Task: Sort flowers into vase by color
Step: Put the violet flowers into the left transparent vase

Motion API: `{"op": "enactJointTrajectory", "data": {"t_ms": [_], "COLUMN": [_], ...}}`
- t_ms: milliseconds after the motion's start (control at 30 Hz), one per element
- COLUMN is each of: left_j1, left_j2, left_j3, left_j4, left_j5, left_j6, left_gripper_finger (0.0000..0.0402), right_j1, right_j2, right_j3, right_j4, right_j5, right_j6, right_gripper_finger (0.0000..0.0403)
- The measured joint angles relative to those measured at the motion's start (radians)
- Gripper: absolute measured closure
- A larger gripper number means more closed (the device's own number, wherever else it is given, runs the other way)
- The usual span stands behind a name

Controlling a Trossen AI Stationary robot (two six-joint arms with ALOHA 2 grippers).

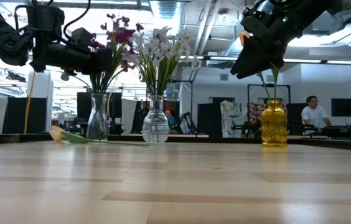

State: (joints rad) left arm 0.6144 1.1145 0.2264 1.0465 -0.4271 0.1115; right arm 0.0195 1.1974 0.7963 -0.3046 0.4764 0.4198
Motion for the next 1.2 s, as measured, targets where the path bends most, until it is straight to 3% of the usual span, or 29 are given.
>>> {"op": "enactJointTrajectory", "data": {"t_ms": [867,1200], "left_j1": [0.0,-0.003], "left_j2": [-0.001,-0.002], "left_j3": [0.0,0.0], "left_j4": [-0.033,-0.033], "left_j5": [0.002,0.002], "left_j6": [-0.03,-0.016], "left_gripper_finger": [0.0386,0.0285], "right_j1": [0.0,0.0], "right_j2": [0.0,0.0], "right_j3": [0.0,0.0], "right_j4": [0.0,0.0], "right_j5": [0.0,0.0], "right_j6": [0.0,0.0], "right_gripper_finger": [0.0194,0.0194]}}
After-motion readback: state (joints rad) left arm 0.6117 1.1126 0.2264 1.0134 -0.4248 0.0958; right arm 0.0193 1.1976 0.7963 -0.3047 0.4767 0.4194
